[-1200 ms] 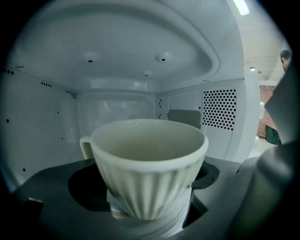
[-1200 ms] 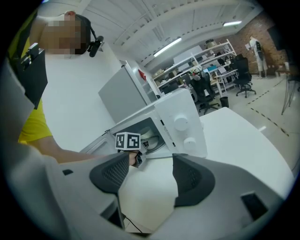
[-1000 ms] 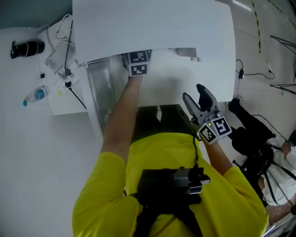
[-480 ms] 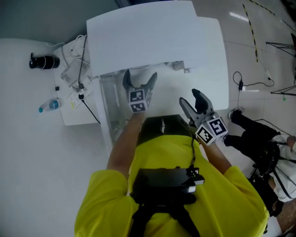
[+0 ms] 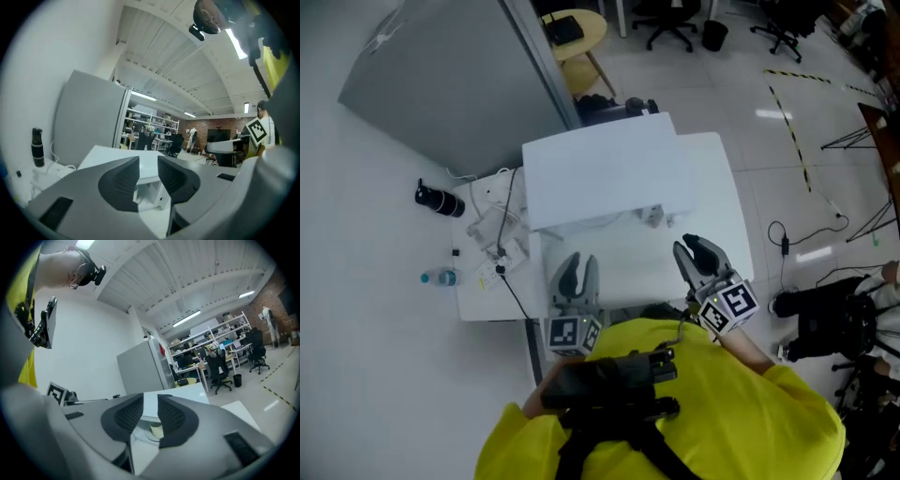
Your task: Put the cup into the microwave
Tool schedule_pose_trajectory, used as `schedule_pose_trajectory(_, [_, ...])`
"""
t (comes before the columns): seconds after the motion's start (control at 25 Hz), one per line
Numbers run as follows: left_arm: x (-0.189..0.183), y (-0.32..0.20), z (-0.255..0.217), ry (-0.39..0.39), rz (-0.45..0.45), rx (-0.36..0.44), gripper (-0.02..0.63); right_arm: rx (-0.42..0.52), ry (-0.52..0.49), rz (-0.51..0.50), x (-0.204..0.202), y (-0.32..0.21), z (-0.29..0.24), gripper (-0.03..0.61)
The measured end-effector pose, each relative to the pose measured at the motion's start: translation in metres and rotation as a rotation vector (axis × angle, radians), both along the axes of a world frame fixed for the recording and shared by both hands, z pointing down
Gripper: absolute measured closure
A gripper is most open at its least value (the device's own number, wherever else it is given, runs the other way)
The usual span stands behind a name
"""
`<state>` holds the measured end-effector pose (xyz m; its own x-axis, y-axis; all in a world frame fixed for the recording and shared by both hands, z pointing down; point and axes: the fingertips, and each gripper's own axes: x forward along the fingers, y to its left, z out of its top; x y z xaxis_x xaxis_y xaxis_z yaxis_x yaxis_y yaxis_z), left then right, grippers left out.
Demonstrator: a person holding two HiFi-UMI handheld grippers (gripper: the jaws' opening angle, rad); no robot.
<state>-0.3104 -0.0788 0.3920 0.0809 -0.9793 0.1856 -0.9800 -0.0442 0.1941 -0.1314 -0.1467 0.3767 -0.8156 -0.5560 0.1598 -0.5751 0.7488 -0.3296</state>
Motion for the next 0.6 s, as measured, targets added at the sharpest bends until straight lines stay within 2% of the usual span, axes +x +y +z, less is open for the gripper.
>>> schedule_pose_trajectory(0.12, [-0.001,0.002,-0.038,-0.023,-0.002,0.094,0.500,0.046,-0.012,0.002,-0.009,-0.004,-0.020,0.501])
schedule_pose_trajectory(0.16, [-0.001,0.003,-0.044,-0.028,-0.006,0.118,0.500,0.062,-0.020,0.005,-0.012,-0.006,-0.027,0.574])
schedule_pose_trajectory(0.2, [-0.002,0.003,-0.047,-0.035,-0.008,0.130,0.500,0.080,-0.030,0.005,-0.016,-0.007,-0.034,0.577])
schedule_pose_trajectory(0.28, [-0.005,0.002,-0.042,-0.031,-0.008,0.113,0.500,0.117,-0.043,-0.001,-0.024,-0.006,-0.046,0.577])
schedule_pose_trajectory(0.36, [-0.006,0.005,-0.031,0.006,-0.008,0.066,0.500,0.132,-0.040,-0.017,-0.030,0.002,-0.051,0.578])
schedule_pose_trajectory(0.44, [-0.008,0.008,-0.024,0.026,0.003,0.036,0.500,0.128,-0.032,-0.036,-0.035,0.012,-0.049,0.578])
schedule_pose_trajectory(0.6, [-0.011,0.006,-0.014,0.017,0.021,-0.005,0.500,0.106,-0.027,-0.043,-0.040,0.025,-0.039,0.577])
